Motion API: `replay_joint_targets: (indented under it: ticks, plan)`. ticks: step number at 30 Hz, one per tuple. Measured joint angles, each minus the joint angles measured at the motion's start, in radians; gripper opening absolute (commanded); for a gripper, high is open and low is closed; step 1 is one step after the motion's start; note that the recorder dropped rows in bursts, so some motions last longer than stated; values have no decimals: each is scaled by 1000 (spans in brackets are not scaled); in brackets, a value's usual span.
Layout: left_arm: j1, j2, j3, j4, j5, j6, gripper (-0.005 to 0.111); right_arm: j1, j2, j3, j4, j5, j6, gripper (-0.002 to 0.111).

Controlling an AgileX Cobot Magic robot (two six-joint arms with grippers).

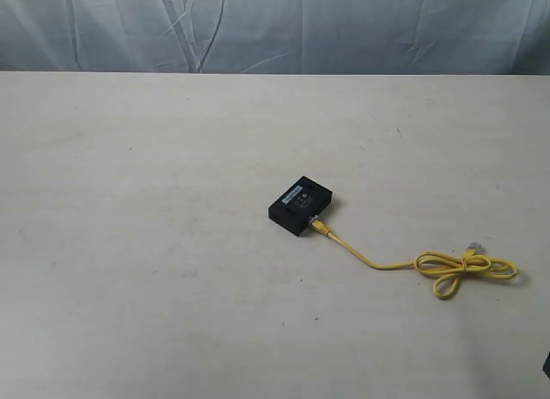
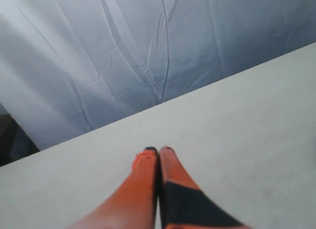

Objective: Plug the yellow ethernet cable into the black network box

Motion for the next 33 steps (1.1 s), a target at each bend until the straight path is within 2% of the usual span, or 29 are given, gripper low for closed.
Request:
replay_joint_targets:
  ticks: [5, 11, 13, 18, 19, 22, 26, 33]
  plan:
    - [64, -189, 227, 24, -76, 0, 0, 0, 0, 0, 0, -2, 0, -1]
    - [67, -421, 511, 60, -244, 2, 0, 0, 0, 0, 0, -4, 0, -1]
    - [67, -441, 566, 60, -258, 4, 0, 0, 0, 0, 3, -6, 0, -1]
    - [67, -446, 574, 51, -215, -3, 0, 0, 0, 2, 9, -8, 0, -1]
    - [67, -448, 574, 65, -215, -52, 0, 0, 0, 2, 16, -8, 0, -1]
    - [70, -448, 574, 198, -212, -342, 0, 0, 0, 3, 25, -8, 0, -1]
    - [70, -448, 574, 258, -214, -515, 0, 0, 0, 3, 27, -8, 0, -1]
    - [70, -448, 574, 260, -214, -534, 0, 0, 0, 3, 27, -8, 0, -1]
